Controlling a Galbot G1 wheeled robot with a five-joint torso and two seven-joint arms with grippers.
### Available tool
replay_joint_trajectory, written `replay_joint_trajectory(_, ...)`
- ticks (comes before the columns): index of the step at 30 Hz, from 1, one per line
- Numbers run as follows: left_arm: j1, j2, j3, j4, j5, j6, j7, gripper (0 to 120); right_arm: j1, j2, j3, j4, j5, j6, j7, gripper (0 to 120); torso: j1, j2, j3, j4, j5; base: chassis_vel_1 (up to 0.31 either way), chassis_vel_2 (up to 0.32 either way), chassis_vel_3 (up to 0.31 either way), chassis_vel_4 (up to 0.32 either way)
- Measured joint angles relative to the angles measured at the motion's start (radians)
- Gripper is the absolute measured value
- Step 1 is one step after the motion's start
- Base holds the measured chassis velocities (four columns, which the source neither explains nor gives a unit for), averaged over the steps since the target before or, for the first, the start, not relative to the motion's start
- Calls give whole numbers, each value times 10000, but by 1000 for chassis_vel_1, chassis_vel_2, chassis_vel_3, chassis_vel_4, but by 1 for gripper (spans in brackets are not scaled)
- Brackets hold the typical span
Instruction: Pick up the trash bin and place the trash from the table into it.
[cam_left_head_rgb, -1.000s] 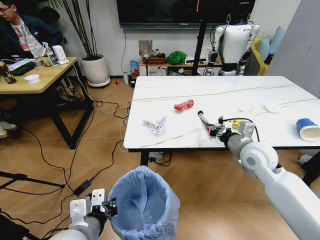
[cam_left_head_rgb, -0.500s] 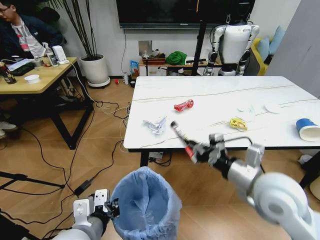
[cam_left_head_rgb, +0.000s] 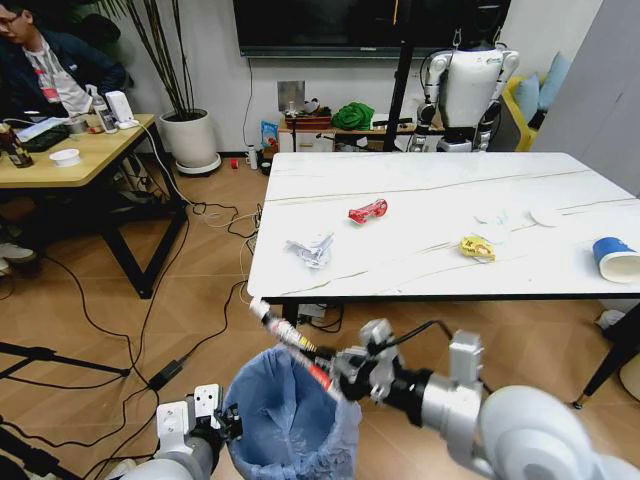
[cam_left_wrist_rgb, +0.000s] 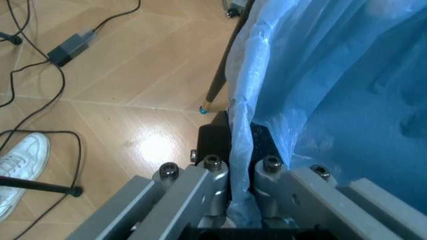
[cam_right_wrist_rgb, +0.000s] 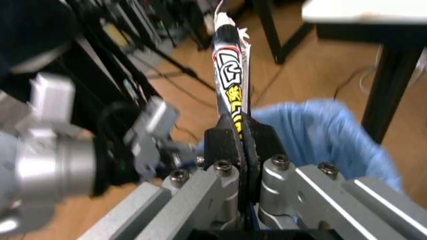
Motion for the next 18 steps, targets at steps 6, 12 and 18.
replay_joint_trajectory(6, -29, -8, 229, 30, 111, 0, 0, 0, -160, 213, -304, -549, -538, -82, -24, 0, 0, 0, 0, -1, 0, 0, 0, 0, 0)
replay_joint_trajectory(12, 10, 18, 164, -34, 121, 0, 12, 0, -263, 197, -344, -578, -786, -258, -253, 11, 0, 0, 0, 0, -1, 0, 0, 0, 0)
replay_joint_trajectory(18, 32, 61, 30, -108, 92, 0, 39, 0, -295, 214, -453, -583, -984, -252, -300, 34, 0, 0, 0, 0, 0, 0, 0, 0, 0)
